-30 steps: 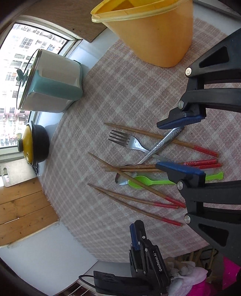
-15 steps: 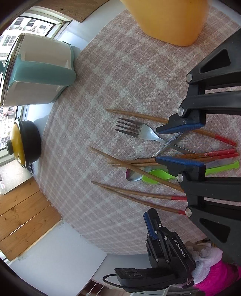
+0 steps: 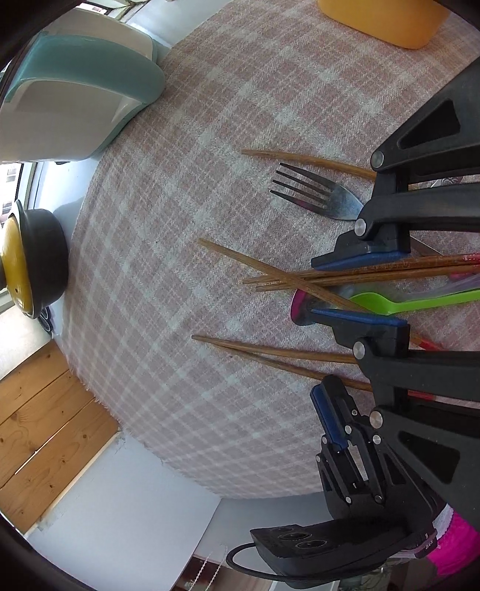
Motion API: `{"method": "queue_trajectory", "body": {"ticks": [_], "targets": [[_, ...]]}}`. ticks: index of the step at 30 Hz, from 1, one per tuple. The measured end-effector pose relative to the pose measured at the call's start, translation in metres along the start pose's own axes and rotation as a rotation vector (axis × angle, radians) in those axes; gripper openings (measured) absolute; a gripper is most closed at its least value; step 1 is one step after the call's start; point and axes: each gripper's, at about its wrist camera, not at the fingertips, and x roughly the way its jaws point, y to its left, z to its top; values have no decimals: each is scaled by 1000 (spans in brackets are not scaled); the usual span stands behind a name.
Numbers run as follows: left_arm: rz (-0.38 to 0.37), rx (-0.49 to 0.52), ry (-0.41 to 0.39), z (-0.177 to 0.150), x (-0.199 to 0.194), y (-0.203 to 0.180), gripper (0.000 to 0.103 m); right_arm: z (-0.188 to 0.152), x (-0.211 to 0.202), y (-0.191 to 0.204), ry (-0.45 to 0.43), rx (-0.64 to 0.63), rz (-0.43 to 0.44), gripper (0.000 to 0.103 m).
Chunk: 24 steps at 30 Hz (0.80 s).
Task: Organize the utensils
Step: 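Close the left gripper on a chopstick while the right gripper closes on another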
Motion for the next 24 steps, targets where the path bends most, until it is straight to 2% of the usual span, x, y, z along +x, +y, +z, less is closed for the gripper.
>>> {"method": "queue_trajectory", "body": {"ticks": [8,16,20,24], "targets": [[23,1,15,5,4,-3,10,8,6,-9,7,88,27,18],[13,-13,15,18,10,1,10,17,14,-6,15,96,-2,17],[18,-7,8,25,14,3,9,20,19,-4,23,90,-10,8],[-9,-21,5,29,15,7,6,22,20,-2,19,85,-4,7]]}}
